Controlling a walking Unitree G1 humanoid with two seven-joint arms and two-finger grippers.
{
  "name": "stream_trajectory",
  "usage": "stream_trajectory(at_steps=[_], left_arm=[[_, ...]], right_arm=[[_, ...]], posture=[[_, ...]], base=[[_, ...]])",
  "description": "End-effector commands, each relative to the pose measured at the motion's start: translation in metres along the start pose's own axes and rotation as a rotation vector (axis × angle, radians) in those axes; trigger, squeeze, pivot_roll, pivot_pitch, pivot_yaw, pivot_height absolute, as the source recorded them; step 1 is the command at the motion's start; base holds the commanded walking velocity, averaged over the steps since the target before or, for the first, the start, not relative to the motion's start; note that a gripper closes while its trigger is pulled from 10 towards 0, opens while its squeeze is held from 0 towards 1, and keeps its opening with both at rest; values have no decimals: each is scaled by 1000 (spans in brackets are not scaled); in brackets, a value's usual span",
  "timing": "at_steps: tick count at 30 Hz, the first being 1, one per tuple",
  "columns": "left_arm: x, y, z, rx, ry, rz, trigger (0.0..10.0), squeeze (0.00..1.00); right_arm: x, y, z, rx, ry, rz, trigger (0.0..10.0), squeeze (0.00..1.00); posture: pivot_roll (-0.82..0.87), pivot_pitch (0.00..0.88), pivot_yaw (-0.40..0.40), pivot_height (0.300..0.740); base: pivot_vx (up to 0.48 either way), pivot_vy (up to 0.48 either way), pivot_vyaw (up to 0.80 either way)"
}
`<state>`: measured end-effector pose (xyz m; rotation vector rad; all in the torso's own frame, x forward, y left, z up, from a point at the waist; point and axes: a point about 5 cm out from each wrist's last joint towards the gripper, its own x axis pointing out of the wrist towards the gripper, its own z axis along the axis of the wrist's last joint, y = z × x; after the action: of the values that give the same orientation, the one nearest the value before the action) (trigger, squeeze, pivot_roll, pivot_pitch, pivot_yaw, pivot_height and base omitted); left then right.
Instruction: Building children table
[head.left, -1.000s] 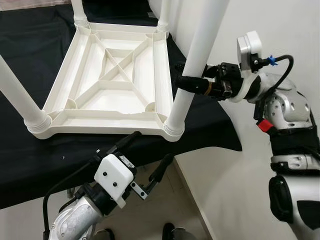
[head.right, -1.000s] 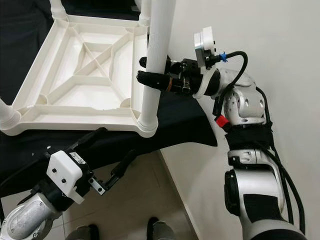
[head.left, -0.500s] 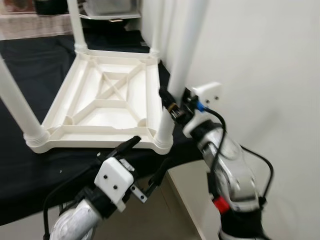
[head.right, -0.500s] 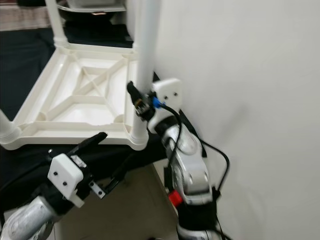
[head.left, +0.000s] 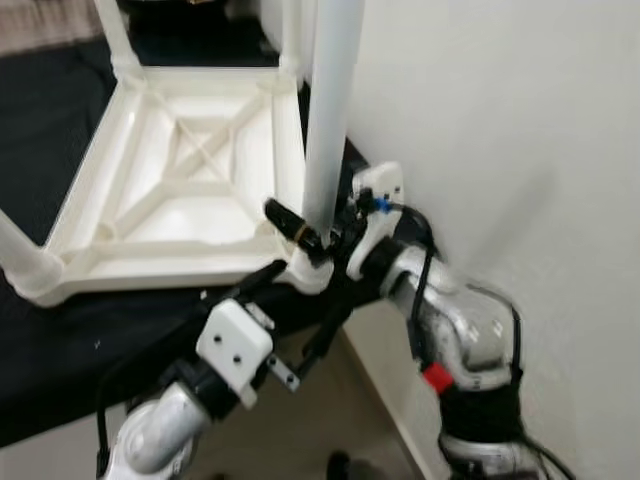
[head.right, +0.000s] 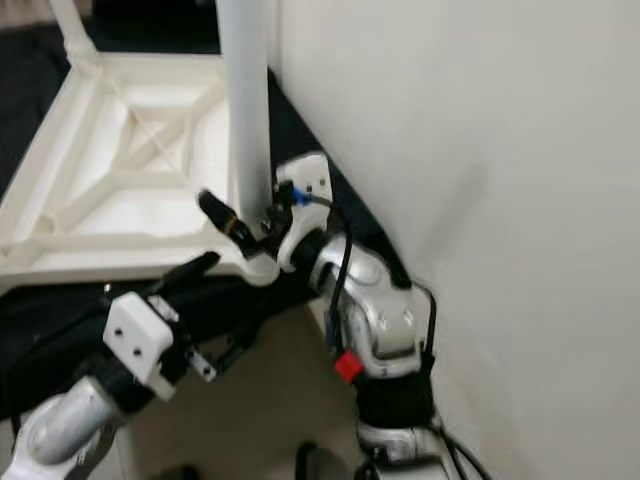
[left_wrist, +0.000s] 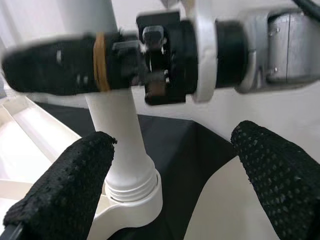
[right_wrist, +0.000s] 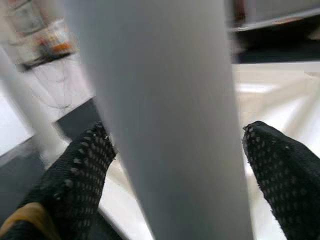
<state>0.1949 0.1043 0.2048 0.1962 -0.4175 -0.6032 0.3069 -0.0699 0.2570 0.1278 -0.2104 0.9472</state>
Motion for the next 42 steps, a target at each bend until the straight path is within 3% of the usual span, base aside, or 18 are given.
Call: stream_trajectory(at_steps=[1,2,3,5,8,12,13,17,24,25,26,27,38,41,42], left_arm=[[-2,-3,-2,-17,11,-3,10000,0],[-2,-3,-2,-17,11,-3,10000,0],[-3,-3,-1,-14,14,-1,10000,0],[-3,-3,-1,-14,14,-1,10000,0],[-7,-4,0,-15,23,4,10000,0],[-9,-3,0,-11,33,9,10000,0],[-10,-3,0,-9,36,14,10000,0],[-12,-2,2,-5,38,23,10000,0],[-18,-1,4,1,55,36,10000,0],[-19,0,4,3,60,40,10000,0],[-19,0,4,3,60,40,10000,0],[-20,0,4,4,63,43,10000,0],[-21,0,5,4,68,50,10000,0],[-21,0,5,3,68,49,10000,0],[-20,0,5,3,67,48,10000,0]], right_arm=[[-3,0,3,-6,-12,100,10000,1000],[-3,0,3,-6,-12,100,10000,1000],[-12,-4,4,-56,38,257,10000,1000],[-12,-4,4,-56,38,257,10000,1000],[-32,-9,2,-95,165,501,10000,1000],[-31,-20,11,-105,164,512,10000,1000],[-26,-26,16,-127,154,495,10000,0],[-17,-33,25,-162,118,477,10000,0],[-11,-40,22,-221,130,489,10000,0],[-8,-41,22,-232,130,484,4078,0],[-8,-41,22,-232,130,484,4078,0],[-7,-43,22,-229,129,493,0,0],[-9,-52,27,-255,143,517,0,0],[-7,-56,27,-282,145,478,0,0],[-6,-59,23,-296,160,399,0,0]], posture=[[43,266,-88,740],[43,266,-88,740],[55,263,-87,740],[55,263,-87,740],[67,277,-84,740],[75,287,-83,740],[76,290,-82,740],[91,297,-79,740],[109,302,-77,740],[109,302,-77,740],[109,302,-77,740],[117,306,-79,740],[115,308,-77,740],[106,304,-73,740],[104,300,-73,740]], base=[[0,0,0],[0,0,0],[0,0,0],[0,0,0],[0,0,0],[0,0,0],[0,0,0],[0,0,0],[0,0,0],[0,0,0],[0,0,0],[0,0,0],[0,0,0],[0,0,0],[0,0,0]])
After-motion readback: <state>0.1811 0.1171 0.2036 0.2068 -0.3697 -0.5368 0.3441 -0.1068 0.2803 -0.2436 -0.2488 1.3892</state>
